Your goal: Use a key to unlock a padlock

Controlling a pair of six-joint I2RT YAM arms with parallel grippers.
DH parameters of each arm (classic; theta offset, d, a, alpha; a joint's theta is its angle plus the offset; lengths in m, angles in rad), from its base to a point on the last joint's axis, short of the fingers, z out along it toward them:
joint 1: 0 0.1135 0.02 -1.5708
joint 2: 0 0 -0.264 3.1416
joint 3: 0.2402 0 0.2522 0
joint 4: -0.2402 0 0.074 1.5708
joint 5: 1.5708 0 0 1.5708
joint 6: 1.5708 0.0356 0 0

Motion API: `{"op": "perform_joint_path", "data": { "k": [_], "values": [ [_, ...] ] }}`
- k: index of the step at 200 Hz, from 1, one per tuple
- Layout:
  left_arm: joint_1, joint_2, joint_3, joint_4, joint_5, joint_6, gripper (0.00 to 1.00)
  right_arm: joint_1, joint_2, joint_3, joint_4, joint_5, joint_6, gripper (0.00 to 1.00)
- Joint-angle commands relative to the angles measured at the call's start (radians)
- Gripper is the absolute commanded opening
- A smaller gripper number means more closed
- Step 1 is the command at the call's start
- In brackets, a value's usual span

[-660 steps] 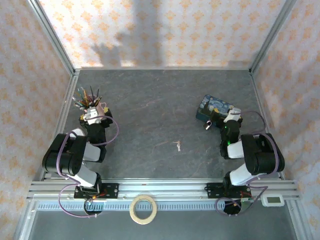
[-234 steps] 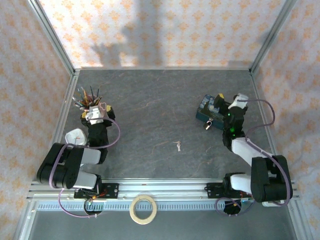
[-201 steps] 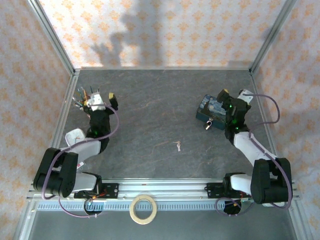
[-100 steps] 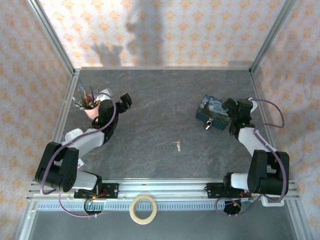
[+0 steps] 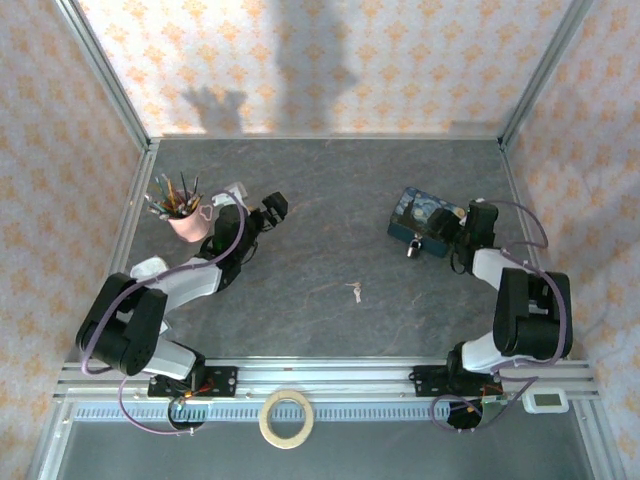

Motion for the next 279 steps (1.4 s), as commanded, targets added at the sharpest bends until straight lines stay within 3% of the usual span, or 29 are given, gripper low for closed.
{"op": "perform_joint_path", "data": {
  "k": [1,44,115,152,212,233,279],
  "values": [
    [-0.014,0.027,-0.003,0.051,0.026,-0.045,0.99,0.066,0.039,0.036,-0.010,-0.006,-0.064,0.79],
    [-0.017,0.045,0.008,0.057,0.032,-0.069,0.99,0.172,0.149,0.119,0.007,-0.030,-0.023,0.72],
    [-0.018,0.019,-0.023,0.064,0.018,-0.077,0.99,0.427,0.385,0.370,-0.024,0.019,0.054,0.70],
    [-0.017,0.001,-0.037,0.055,0.010,-0.066,0.99,0.495,0.466,0.484,-0.052,0.031,0.049,0.71],
    [-0.017,0.003,-0.032,0.062,0.041,-0.085,0.99,0.497,0.297,0.546,-0.191,0.053,-0.090,0.75],
    [-0.018,0.011,-0.042,0.096,0.050,-0.114,0.99,0.506,0.200,0.478,-0.256,0.073,-0.107,0.75],
    [-0.019,0.058,-0.007,0.116,0.095,-0.155,0.99,0.597,0.028,0.282,-0.324,0.054,-0.054,0.63]
  ]
}}
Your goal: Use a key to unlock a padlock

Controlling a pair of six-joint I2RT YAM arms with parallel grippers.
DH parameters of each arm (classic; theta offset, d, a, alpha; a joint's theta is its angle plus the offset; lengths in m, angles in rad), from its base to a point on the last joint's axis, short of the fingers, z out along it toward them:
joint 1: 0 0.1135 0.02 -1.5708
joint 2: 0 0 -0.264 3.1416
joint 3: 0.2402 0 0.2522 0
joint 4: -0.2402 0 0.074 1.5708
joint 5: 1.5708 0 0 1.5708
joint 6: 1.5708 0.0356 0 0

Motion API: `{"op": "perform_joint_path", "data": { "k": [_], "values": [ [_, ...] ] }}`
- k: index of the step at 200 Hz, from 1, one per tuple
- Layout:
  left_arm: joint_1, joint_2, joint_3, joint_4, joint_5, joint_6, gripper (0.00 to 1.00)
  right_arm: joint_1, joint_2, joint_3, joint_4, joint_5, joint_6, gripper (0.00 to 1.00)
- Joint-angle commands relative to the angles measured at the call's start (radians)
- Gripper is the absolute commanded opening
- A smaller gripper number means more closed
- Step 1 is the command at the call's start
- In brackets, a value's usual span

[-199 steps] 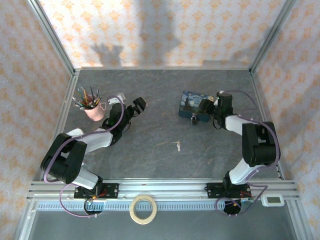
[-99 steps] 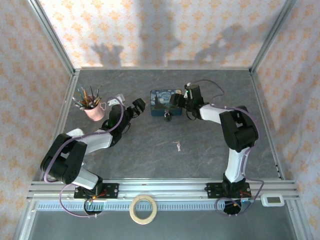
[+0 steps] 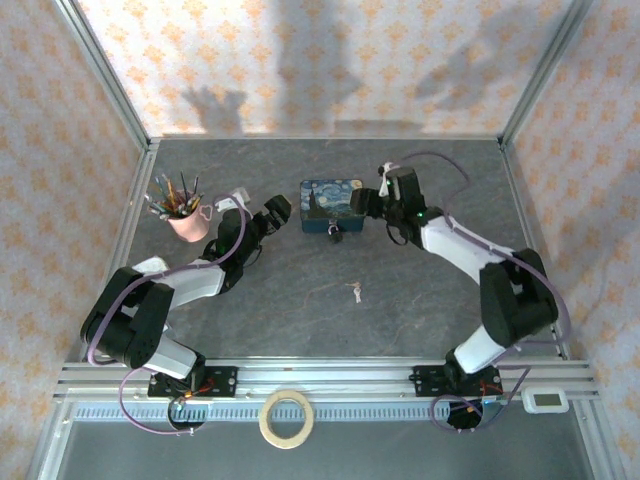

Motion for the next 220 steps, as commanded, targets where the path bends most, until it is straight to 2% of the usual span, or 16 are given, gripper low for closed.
{"op": "perform_joint_path", "data": {
  "k": [1,36,57,84,111,147,220],
  "values": [
    [-0.006,0.025,0.020,0.054,0.044,-0.034,0.99,0.071,-0.054,-0.089,-0.110,0.005,0.015,0.62],
    [-0.011,0.036,0.016,0.075,0.065,-0.052,0.99,0.200,-0.073,-0.138,-0.222,0.048,0.027,0.55],
    [-0.014,0.035,0.007,0.082,0.074,-0.059,0.99,0.250,-0.056,-0.162,-0.229,0.053,0.041,0.52],
    [-0.017,0.027,-0.008,0.081,0.075,-0.064,0.99,0.303,-0.007,-0.169,-0.259,0.133,0.034,0.50],
    [-0.017,0.021,-0.014,0.072,0.075,-0.066,0.99,0.315,0.025,-0.183,-0.263,0.174,0.033,0.50],
    [-0.021,0.021,-0.008,0.078,0.077,-0.073,0.99,0.330,0.036,-0.213,-0.249,0.171,0.037,0.50],
    [-0.028,0.045,-0.011,0.111,0.076,-0.099,0.99,0.387,-0.045,-0.282,-0.252,0.154,0.131,0.43]
  ]
}}
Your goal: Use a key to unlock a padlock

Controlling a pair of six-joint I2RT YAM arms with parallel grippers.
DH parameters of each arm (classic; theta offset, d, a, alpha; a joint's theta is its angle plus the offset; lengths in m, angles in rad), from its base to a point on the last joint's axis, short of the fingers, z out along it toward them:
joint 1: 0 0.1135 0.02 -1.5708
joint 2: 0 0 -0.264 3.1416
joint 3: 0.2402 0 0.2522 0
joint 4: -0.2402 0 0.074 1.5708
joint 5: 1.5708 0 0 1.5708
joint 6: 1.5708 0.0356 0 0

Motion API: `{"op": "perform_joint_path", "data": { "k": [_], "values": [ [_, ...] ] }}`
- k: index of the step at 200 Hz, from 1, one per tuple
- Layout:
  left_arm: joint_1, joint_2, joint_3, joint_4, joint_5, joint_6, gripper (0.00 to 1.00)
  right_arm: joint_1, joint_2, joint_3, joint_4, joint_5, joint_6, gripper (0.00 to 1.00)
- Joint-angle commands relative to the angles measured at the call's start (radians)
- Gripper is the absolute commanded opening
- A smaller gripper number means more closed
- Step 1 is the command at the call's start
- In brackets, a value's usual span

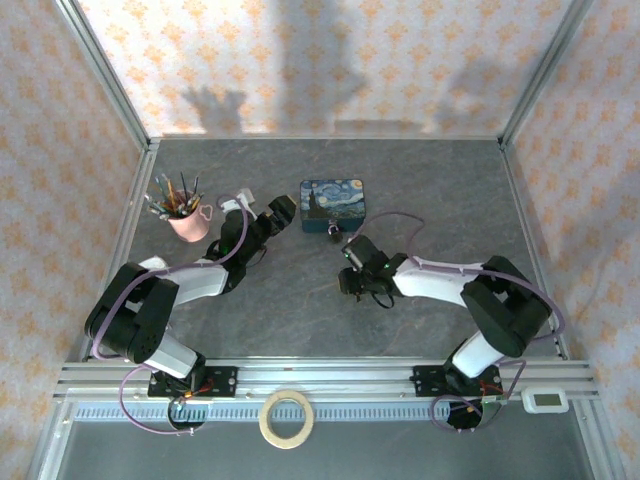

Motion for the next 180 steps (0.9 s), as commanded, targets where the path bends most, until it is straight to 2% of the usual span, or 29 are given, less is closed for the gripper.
{"op": "perform_joint_path", "data": {
  "k": [1,54,78,132,180],
  "values": [
    [-0.009,0.016,-0.011,0.059,0.017,-0.025,0.99,0.021,-0.041,-0.025,-0.043,-0.002,0.054,0.43],
    [-0.009,0.016,-0.021,0.072,0.024,-0.030,0.99,0.022,-0.039,-0.034,-0.070,0.031,0.072,0.43],
    [-0.009,0.009,-0.027,0.073,0.025,-0.031,0.99,0.025,-0.026,-0.038,-0.066,0.046,0.081,0.40],
    [-0.009,-0.007,-0.030,0.070,0.019,-0.031,0.99,0.029,-0.021,-0.072,-0.029,0.078,0.104,0.23],
    [-0.008,-0.011,-0.024,0.071,0.027,-0.040,0.99,0.028,-0.053,-0.085,0.050,0.100,0.108,0.03]
  ]
}}
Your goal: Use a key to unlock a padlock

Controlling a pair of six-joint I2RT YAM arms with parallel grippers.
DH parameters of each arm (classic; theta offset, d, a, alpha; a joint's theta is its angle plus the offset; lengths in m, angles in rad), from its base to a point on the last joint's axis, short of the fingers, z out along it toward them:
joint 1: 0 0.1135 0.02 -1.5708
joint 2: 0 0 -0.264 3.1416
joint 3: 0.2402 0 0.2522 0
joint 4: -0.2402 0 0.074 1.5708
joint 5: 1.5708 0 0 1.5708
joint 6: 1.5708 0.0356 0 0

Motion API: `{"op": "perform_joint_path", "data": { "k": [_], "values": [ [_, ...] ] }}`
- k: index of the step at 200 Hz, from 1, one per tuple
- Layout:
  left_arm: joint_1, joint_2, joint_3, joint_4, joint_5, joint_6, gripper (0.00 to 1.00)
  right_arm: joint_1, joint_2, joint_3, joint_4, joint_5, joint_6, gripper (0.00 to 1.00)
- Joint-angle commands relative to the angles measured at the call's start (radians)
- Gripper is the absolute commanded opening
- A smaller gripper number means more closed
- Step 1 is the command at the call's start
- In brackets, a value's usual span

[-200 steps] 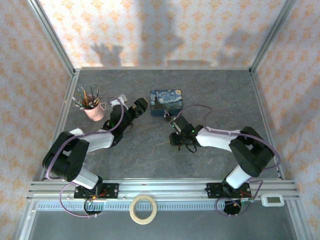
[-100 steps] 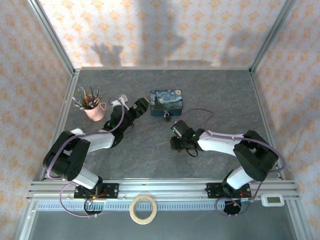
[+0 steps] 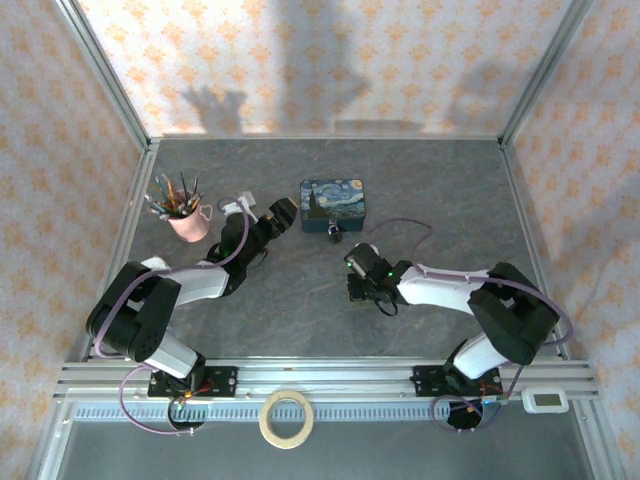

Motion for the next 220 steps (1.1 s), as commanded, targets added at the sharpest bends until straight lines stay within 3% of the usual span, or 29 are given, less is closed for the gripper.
{"op": "perform_joint_path", "data": {
  "k": [1,38,103,174,220],
  "values": [
    [-0.004,-0.020,0.001,0.030,0.012,-0.021,0.99,0.007,-0.009,-0.023,0.047,0.028,0.007,0.03],
    [-0.005,-0.042,0.001,0.027,0.021,-0.029,0.99,-0.004,-0.055,-0.022,0.118,0.019,-0.007,0.00],
    [-0.028,-0.057,-0.016,0.105,0.074,-0.116,0.98,-0.101,-0.153,-0.001,0.244,-0.112,0.019,0.00],
    [-0.200,0.003,-0.017,0.223,0.010,-0.223,0.79,-0.118,-0.224,0.032,0.411,-0.050,0.201,0.00],
    [-0.230,0.061,0.004,0.295,0.018,-0.270,0.60,-0.118,-0.220,0.013,0.564,-0.035,0.231,0.00]
  ]
}}
